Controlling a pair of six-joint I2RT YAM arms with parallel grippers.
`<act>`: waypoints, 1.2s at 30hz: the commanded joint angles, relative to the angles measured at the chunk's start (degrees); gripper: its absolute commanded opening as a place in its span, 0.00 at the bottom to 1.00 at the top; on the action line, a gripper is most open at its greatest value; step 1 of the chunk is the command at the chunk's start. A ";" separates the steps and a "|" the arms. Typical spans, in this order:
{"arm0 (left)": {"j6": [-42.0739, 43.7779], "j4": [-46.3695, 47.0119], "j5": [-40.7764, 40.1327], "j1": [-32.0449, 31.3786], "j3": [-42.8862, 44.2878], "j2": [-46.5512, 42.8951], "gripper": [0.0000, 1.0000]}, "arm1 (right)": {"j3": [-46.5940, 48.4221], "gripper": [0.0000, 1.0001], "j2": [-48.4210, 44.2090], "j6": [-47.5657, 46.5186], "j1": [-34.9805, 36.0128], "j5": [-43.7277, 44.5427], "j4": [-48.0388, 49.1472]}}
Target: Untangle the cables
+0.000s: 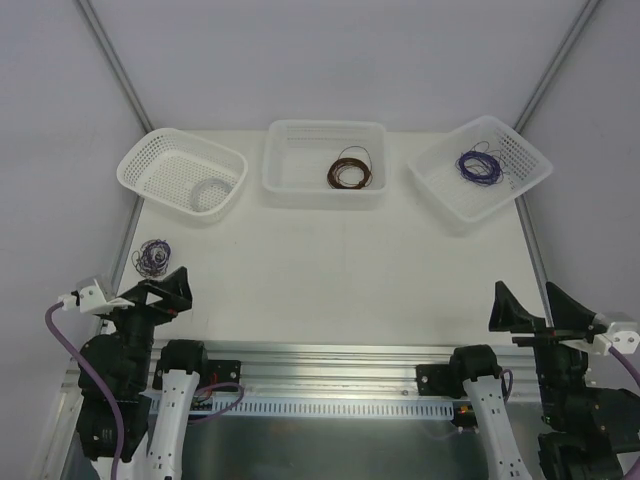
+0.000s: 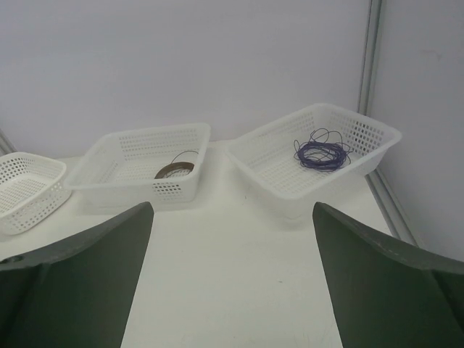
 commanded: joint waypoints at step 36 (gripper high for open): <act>-13.67 10.10 -7.06 15.22 5.19 70.66 0.99 | -9.95 0.97 11.20 9.67 0.03 -19.78 -8.45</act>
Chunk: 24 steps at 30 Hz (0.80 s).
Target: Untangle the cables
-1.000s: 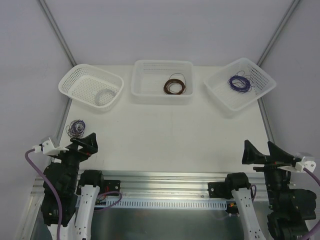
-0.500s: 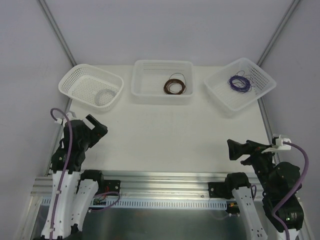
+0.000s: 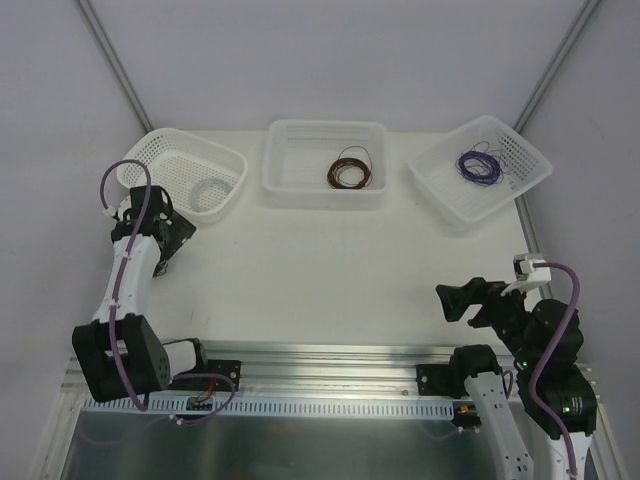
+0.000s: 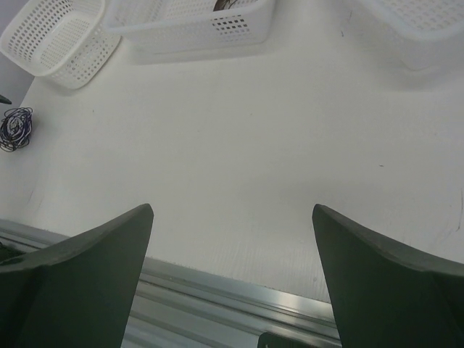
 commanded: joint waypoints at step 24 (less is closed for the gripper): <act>5.96 4.67 2.09 11.78 6.39 33.02 0.38 | -2.26 0.97 3.87 -2.86 2.27 -6.59 4.00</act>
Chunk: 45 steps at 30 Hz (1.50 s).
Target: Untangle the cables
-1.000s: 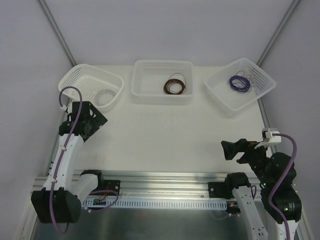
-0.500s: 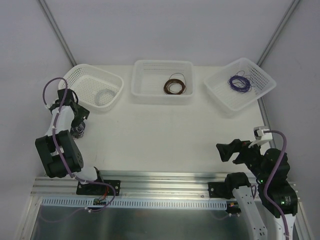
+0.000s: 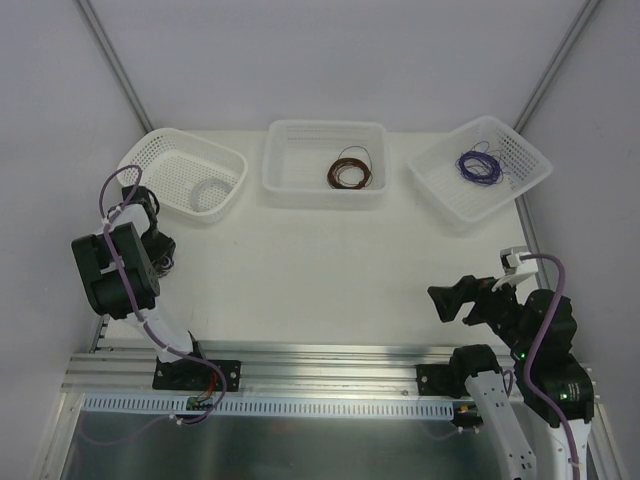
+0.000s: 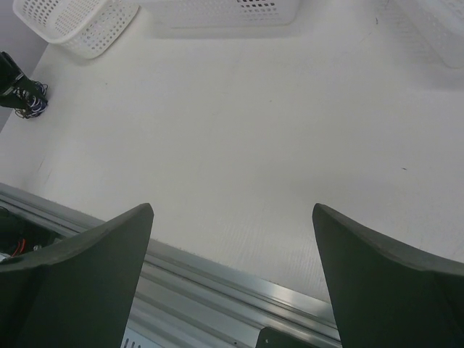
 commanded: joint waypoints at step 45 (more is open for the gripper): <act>-5.32 0.24 2.03 -82.46 -0.40 -15.51 0.95 | -27.61 0.96 20.29 24.26 18.49 3.22 38.25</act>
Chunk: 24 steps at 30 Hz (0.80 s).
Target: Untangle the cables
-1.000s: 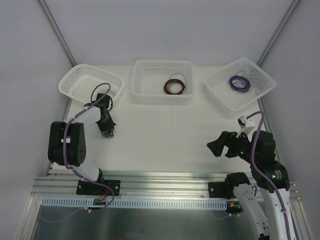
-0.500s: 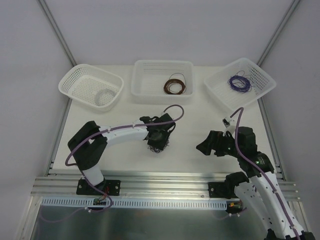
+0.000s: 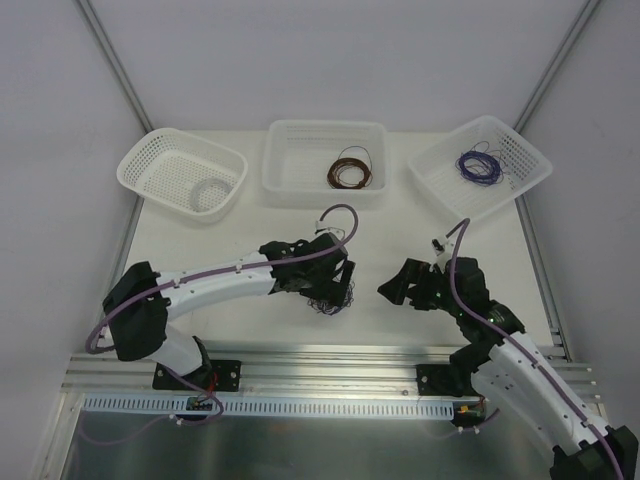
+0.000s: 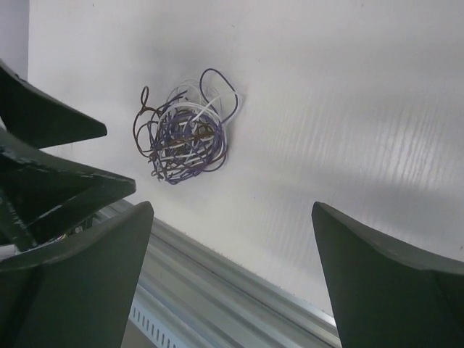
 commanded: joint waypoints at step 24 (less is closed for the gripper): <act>-16.85 15.87 -4.76 0.22 -17.27 -12.35 0.73 | 14.15 0.62 35.07 9.21 17.93 23.08 20.43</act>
